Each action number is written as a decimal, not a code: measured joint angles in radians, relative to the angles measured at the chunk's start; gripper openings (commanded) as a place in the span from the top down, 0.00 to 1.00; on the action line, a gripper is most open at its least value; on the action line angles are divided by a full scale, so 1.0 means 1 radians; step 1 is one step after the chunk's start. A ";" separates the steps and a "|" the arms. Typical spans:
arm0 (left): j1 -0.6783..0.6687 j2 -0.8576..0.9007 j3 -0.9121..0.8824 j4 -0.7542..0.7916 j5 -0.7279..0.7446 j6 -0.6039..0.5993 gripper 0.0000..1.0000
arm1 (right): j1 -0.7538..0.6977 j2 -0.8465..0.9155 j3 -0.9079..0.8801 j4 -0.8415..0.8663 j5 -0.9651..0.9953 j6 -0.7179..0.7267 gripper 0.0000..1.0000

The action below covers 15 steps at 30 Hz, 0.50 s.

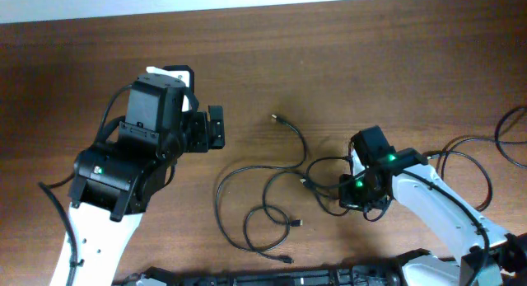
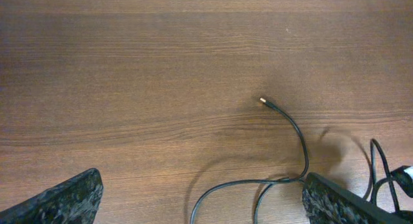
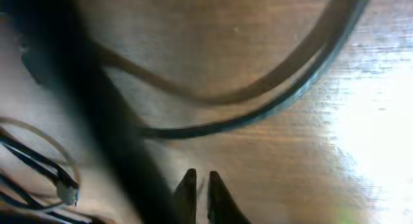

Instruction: Untangle cables

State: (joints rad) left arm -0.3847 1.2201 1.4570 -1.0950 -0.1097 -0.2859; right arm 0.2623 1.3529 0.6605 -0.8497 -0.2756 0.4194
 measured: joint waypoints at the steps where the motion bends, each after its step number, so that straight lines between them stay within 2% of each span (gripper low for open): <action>1: 0.000 0.000 0.000 0.000 0.000 0.000 0.01 | 0.003 0.000 0.000 0.012 -0.002 0.000 0.96; 4: 0.000 0.000 0.000 0.000 0.000 0.000 0.01 | 0.005 0.000 0.003 0.043 -0.002 0.000 0.96; 7: 0.000 0.000 0.000 0.001 0.000 0.000 0.01 | 0.005 -0.001 0.085 0.023 -0.002 -0.028 0.96; 10: 0.000 0.000 0.000 0.000 0.000 -0.003 0.01 | 0.007 -0.008 0.341 -0.034 0.011 -0.117 0.96; 12: 0.000 0.000 0.000 0.000 0.000 -0.003 0.01 | 0.007 -0.024 0.567 -0.058 0.102 -0.163 0.96; 15: 0.000 0.000 0.000 0.000 0.000 -0.003 0.01 | 0.007 -0.024 0.768 -0.076 0.245 -0.206 0.96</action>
State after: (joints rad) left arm -0.3847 1.2201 1.4567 -1.0954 -0.1097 -0.2886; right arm 0.2695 1.3293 1.4281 -0.9257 -0.0311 0.2131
